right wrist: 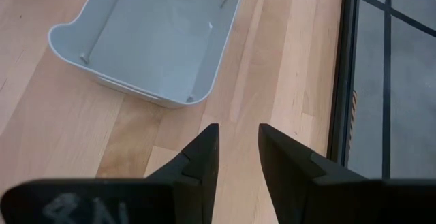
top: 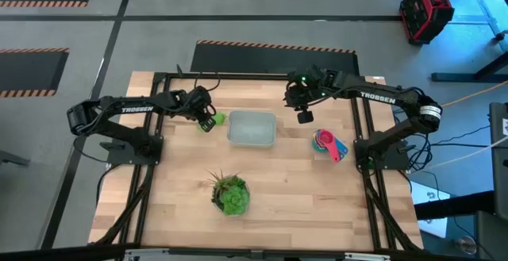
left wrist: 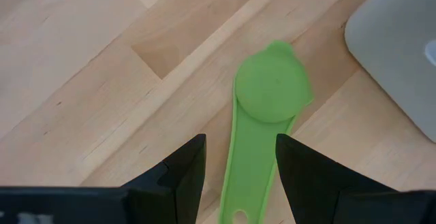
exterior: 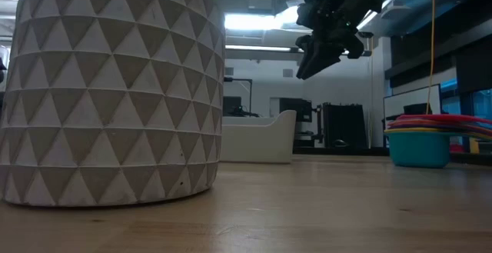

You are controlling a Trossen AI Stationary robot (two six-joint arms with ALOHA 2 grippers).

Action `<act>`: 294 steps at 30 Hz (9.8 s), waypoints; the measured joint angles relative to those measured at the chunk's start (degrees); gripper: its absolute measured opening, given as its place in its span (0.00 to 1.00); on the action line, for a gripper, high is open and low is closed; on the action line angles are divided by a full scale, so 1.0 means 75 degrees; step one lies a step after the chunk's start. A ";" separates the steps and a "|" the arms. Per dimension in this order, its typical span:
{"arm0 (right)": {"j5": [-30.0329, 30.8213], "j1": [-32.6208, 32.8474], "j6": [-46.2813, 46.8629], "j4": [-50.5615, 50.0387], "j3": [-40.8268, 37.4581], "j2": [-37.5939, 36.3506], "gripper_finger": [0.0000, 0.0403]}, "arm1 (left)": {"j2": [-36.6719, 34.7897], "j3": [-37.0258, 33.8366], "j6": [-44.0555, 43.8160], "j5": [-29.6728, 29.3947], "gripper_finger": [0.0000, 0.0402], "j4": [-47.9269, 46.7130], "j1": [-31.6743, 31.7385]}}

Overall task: Nest measuring cups in basket
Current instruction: Stack the green measuring cup on top of the the red measuring cup

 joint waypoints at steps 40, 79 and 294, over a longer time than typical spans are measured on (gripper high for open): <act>-0.0006 0.0003 0.0003 -0.0012 0.0000 0.0000 0.27 | 0.0804 -0.0003 0.0022 -0.0061 0.43 -0.0683 -0.0747; -0.0006 0.0000 0.0003 -0.0017 0.0000 -0.0003 0.27 | 0.0769 -0.0548 0.0025 -0.0255 0.43 -0.0550 -0.0747; -0.3172 0.0970 0.2589 0.6484 0.0006 0.0216 0.15 | 0.0734 -0.0490 0.1382 0.3902 0.34 0.9774 -0.1481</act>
